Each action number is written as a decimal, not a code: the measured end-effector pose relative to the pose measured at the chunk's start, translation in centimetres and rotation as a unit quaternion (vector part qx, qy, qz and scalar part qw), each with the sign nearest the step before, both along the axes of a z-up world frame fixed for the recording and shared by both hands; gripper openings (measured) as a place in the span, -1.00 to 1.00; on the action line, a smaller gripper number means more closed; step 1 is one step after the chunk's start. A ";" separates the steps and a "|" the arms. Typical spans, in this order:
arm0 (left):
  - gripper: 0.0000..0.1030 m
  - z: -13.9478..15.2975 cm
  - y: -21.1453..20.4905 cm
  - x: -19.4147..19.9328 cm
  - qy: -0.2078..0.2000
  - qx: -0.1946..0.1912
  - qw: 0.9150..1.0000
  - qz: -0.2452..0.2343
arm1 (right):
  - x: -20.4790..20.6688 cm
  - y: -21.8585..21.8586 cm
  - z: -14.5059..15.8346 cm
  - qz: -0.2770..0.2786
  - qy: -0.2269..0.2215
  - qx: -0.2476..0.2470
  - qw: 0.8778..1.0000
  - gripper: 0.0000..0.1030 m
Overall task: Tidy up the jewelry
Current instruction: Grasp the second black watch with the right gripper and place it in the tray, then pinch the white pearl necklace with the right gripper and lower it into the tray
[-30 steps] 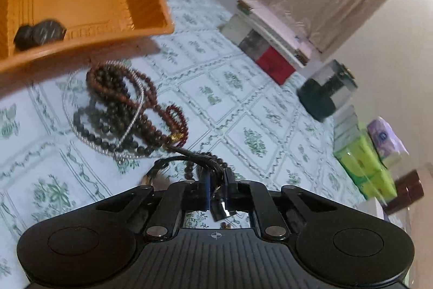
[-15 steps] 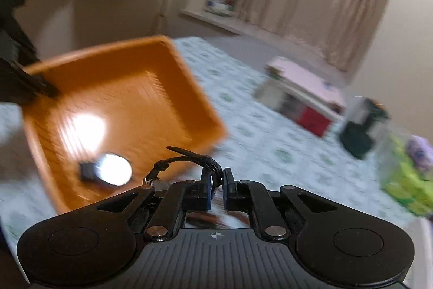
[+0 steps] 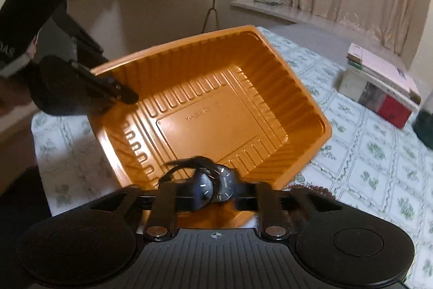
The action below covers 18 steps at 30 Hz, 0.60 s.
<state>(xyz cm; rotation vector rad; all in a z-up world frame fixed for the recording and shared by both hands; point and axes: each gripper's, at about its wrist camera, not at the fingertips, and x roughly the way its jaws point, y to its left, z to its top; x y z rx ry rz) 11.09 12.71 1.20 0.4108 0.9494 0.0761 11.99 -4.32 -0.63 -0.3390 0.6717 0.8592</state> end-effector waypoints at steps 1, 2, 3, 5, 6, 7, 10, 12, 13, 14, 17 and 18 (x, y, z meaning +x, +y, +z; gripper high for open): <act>-0.89 0.0 0.0 0.0 0.000 0.000 1.000 0.000 | 0.0 -0.5 0.1 -0.011 -0.006 0.002 1.000 0.02; -0.89 0.0 0.1 -0.1 0.000 -0.002 1.000 0.001 | -0.1 -1.0 0.2 -0.020 -0.011 0.006 1.000 0.02; -0.89 -0.1 0.1 -0.1 0.000 -0.003 1.000 0.001 | -0.1 -1.8 0.2 -0.031 -0.012 0.012 0.999 0.02; -0.89 -0.2 0.1 0.0 0.000 -0.003 1.000 0.002 | 0.0 -3.7 0.2 -0.064 -0.007 0.020 0.998 0.02; -0.89 -0.2 0.1 -0.1 0.000 -0.004 1.000 0.002 | 0.0 -4.7 -0.1 -0.080 -0.003 0.021 0.997 0.02; -0.89 -0.2 0.1 -0.1 0.000 -0.004 1.000 0.002 | 0.2 -5.6 -0.3 -0.096 0.002 0.021 0.995 0.02; -0.89 -0.1 0.0 -0.1 -0.001 -0.004 1.000 0.001 | 0.3 -8.8 -1.4 -0.146 0.014 0.014 0.989 0.02; -0.89 -0.1 0.0 -0.2 -0.002 -0.004 1.000 0.000 | 0.3 -10.7 -2.2 -0.175 0.024 0.009 0.984 0.02; -0.89 -0.1 0.0 -0.2 -0.002 -0.004 1.000 0.001 | 0.3 -11.6 -2.6 -0.190 0.031 0.006 0.981 0.02; -0.89 -0.1 0.0 -0.2 -0.001 -0.005 1.000 0.002 | 0.3 -12.4 -2.9 -0.200 0.037 0.005 0.979 0.02; -0.89 -0.1 0.1 -0.2 0.000 -0.008 1.000 0.004 | 0.0 -14.3 -3.7 -0.222 0.046 0.003 0.974 0.02; -0.89 -0.1 0.1 -0.2 0.000 -0.007 1.000 0.004 | 0.0 -14.6 -3.9 -0.227 0.048 0.003 0.973 0.02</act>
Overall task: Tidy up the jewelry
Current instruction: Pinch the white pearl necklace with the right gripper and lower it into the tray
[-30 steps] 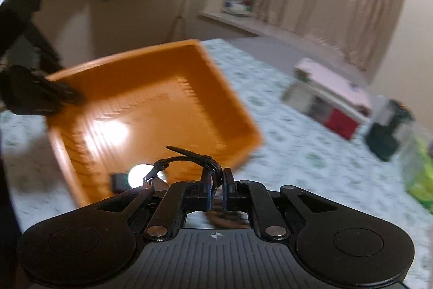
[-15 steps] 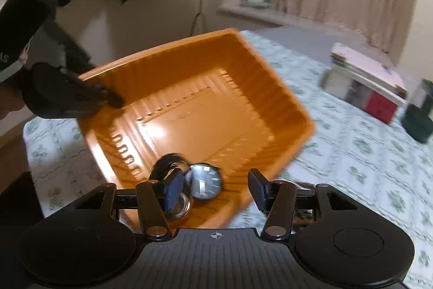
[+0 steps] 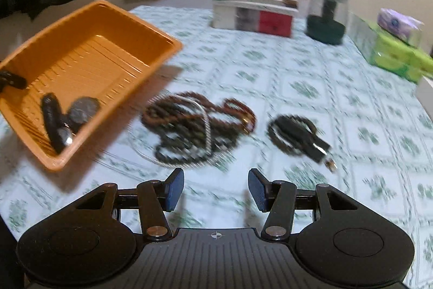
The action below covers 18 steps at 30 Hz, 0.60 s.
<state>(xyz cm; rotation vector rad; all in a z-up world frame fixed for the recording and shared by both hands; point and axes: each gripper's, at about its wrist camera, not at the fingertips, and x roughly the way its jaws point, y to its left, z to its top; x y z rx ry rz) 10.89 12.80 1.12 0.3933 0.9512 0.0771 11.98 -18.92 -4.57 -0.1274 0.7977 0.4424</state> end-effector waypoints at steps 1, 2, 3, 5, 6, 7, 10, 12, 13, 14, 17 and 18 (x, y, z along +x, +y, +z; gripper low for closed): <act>-0.89 0.0 0.0 0.0 0.000 0.000 1.000 0.000 | 0.0 -0.3 -0.2 -0.003 0.001 0.004 1.000 0.02; -0.89 0.0 0.0 0.1 0.001 -0.001 1.000 0.001 | 0.0 -0.4 -0.2 -0.005 0.002 0.008 1.000 0.02; -0.89 0.0 0.1 0.2 0.002 -0.002 1.000 0.002 | 0.2 -0.5 -0.2 -0.006 0.001 0.013 1.000 0.02; -0.89 -0.1 0.1 0.2 0.003 -0.002 1.000 0.003 | 0.4 -0.3 -0.2 -0.006 -0.004 0.020 1.000 0.02; -0.89 -0.1 0.1 0.2 0.003 -0.003 1.000 0.004 | 0.8 -0.1 -0.2 -0.004 -0.006 0.023 1.000 0.02; -0.89 -0.1 0.1 0.2 0.004 -0.003 1.000 0.004 | 1.0 0.3 -0.2 -0.002 -0.008 0.026 1.000 0.02; -0.89 -0.1 0.2 0.2 0.004 -0.004 1.000 0.005 | 1.8 1.1 -0.2 0.003 -0.019 0.026 0.999 -0.21; -0.89 -0.2 0.2 0.2 0.004 -0.005 1.000 0.007 | 2.7 1.7 -0.4 0.011 -0.015 0.020 1.000 -0.62; -0.89 -0.2 0.1 0.2 0.004 -0.005 1.000 0.007 | 3.1 2.0 -0.6 0.015 -0.012 0.014 1.000 -0.62; -0.89 -0.2 0.1 0.2 0.004 -0.005 1.000 0.007 | 3.3 2.2 -0.9 0.017 -0.010 0.008 1.000 -0.63; -0.89 -0.2 0.1 0.2 0.004 -0.005 1.000 0.007 | 4.0 2.7 -1.6 0.023 -0.002 -0.001 1.000 -0.63; -0.88 -0.2 0.2 0.2 0.005 -0.005 1.000 0.007 | 4.1 2.9 -1.8 0.025 -0.001 -0.005 1.000 -0.63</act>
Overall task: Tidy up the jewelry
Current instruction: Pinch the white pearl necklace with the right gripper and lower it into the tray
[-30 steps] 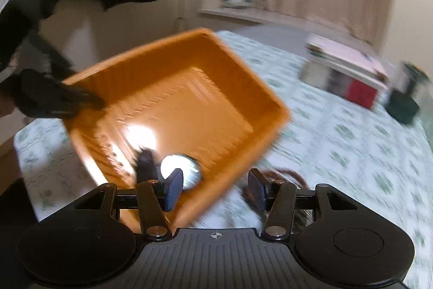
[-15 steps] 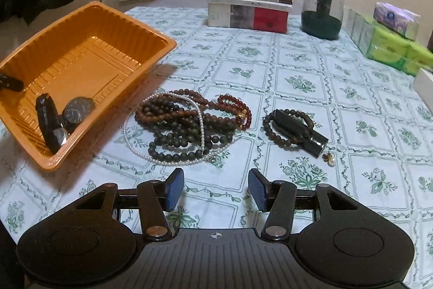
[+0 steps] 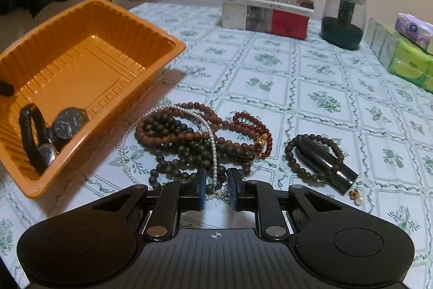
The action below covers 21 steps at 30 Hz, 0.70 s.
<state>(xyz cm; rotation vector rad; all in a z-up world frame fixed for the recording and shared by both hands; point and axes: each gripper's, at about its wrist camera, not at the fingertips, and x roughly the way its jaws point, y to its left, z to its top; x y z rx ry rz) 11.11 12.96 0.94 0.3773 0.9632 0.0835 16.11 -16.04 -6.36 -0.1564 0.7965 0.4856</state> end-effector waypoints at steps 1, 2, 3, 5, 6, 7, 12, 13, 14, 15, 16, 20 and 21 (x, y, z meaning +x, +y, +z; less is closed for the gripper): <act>-0.88 0.0 0.0 0.0 0.000 0.000 1.000 0.000 | 0.1 0.2 -0.2 0.002 0.000 -0.003 1.000 -0.64; -0.88 0.0 0.0 0.0 0.000 -0.001 1.000 0.000 | 0.2 0.3 -0.3 0.004 -0.001 -0.007 1.000 -0.75; -0.88 0.0 0.0 0.0 0.000 -0.002 1.000 0.000 | 0.2 0.4 -0.3 0.006 -0.001 -0.009 1.000 -0.94; -0.88 -0.1 0.1 0.0 0.001 -0.003 1.000 0.001 | 0.1 0.5 -0.1 0.000 -0.007 -0.013 1.000 -0.93; -0.88 -0.1 0.1 -0.1 0.000 -0.003 1.000 0.001 | 0.0 0.4 0.1 0.000 -0.008 -0.012 1.000 -0.97; -0.88 -0.1 0.1 -0.1 0.001 -0.004 1.000 0.001 | -0.1 0.3 0.3 -0.001 -0.007 -0.011 1.000 -0.97; -0.88 -0.1 0.2 -0.1 0.000 -0.005 1.000 0.001 | -1.2 -0.5 3.1 0.003 -0.050 -0.027 0.998 -0.97; -0.88 -0.1 0.1 -0.1 -0.001 -0.005 1.000 0.001 | -1.3 -0.6 3.7 0.004 -0.060 -0.031 0.998 -0.97; -0.88 -0.1 0.1 -0.1 -0.001 -0.005 1.000 0.001 | -1.4 -0.9 4.5 0.004 -0.071 -0.034 0.997 -0.97; -0.88 -0.1 0.1 -0.1 -0.002 -0.005 1.000 0.001 | -1.5 -1.1 5.4 0.005 -0.082 -0.036 0.996 -0.97; -0.88 -0.1 0.1 -0.1 -0.002 -0.005 1.000 0.001 | -1.6 -1.2 6.0 0.007 -0.092 -0.039 0.995 -0.97; -0.88 -0.1 0.1 -0.1 -0.002 -0.007 1.000 0.001 | -2.1 -1.5 9.6 0.023 -0.147 -0.055 0.987 -0.97; -0.88 -0.1 0.1 -0.1 -0.002 -0.007 1.000 0.001 | -2.3 -1.5 10.4 0.028 -0.160 -0.057 0.985 -0.97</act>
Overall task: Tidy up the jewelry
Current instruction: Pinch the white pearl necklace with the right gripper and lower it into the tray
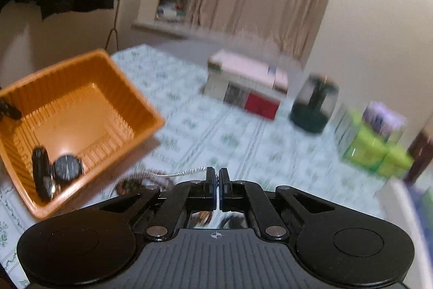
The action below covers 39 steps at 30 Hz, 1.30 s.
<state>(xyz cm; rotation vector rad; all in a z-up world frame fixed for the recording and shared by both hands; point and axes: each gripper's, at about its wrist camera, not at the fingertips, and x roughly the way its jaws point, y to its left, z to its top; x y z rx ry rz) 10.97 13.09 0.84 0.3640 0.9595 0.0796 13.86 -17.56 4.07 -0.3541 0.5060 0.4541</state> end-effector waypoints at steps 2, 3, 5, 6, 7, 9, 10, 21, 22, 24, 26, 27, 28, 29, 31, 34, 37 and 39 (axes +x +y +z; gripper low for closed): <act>-0.88 0.0 0.0 -0.1 -0.001 0.000 1.000 0.000 | -0.2 -0.1 1.9 0.010 -0.024 -0.004 1.000 -0.97; -0.88 0.0 0.0 0.0 -0.001 0.000 1.000 0.000 | -0.3 -0.1 2.6 0.014 -0.033 -0.006 0.999 -0.97; -0.88 0.0 0.1 0.0 -0.002 -0.001 1.000 -0.001 | -0.4 0.0 4.2 0.023 -0.051 -0.007 0.998 -0.97; -0.88 0.0 0.1 0.0 -0.002 -0.001 1.000 -0.001 | -0.5 0.1 5.0 0.027 -0.058 -0.007 0.998 -0.97; -0.88 0.0 0.1 0.0 -0.002 -0.001 1.000 -0.001 | -0.5 0.2 5.6 0.032 -0.065 -0.008 0.997 -0.97; -0.88 0.0 0.1 0.0 -0.002 -0.002 1.000 -0.001 | -0.7 0.6 6.7 0.043 -0.078 -0.014 0.996 -0.97; -0.88 0.0 0.1 0.0 -0.002 -0.002 1.000 -0.001 | -0.7 0.9 7.2 0.048 -0.083 -0.016 0.995 -0.97; -0.89 -0.1 0.3 0.0 -0.004 -0.007 1.000 -0.002 | -1.1 4.8 11.1 0.120 -0.098 0.011 0.988 -0.97; -0.89 -0.1 0.3 0.0 -0.004 -0.008 1.000 -0.002 | -1.3 5.3 11.4 0.128 -0.096 0.013 0.987 -0.97; -0.89 -0.1 0.4 0.0 -0.005 -0.008 1.000 -0.003 | -1.6 6.5 11.6 0.150 -0.086 0.022 0.985 -0.97; -0.89 -0.1 0.4 -0.1 -0.006 -0.009 1.000 -0.003 | -1.9 7.9 11.5 0.170 -0.077 0.026 0.982 -0.97; -0.89 0.0 0.4 -0.1 -0.006 -0.010 1.000 -0.003 | -2.0 8.7 11.4 0.180 -0.073 0.027 0.981 -0.97; -0.89 0.0 0.4 -0.1 -0.007 -0.010 1.000 -0.003 | -2.1 9.5 11.2 0.191 -0.069 0.027 0.979 -0.97; -0.89 0.0 0.4 -0.1 -0.007 -0.010 1.000 -0.003 | -2.2 10.4 11.0 0.203 -0.063 0.027 0.977 -0.97; -0.89 0.0 0.4 -0.1 -0.007 -0.011 1.000 -0.003 | -2.5 12.0 10.5 0.220 -0.054 0.028 0.974 -0.97; -0.89 0.0 0.5 -0.1 -0.008 -0.012 1.000 -0.003 | -2.4 14.0 9.7 0.238 -0.048 0.024 0.970 -0.97; -0.89 -0.1 0.6 -0.1 -0.008 -0.014 1.000 -0.003 | -2.1 15.2 9.0 0.244 -0.040 0.025 0.969 -0.97; -0.89 -0.1 0.6 -0.1 -0.009 -0.015 1.000 -0.003 | -1.7 15.8 8.8 0.243 -0.040 0.025 0.969 -0.97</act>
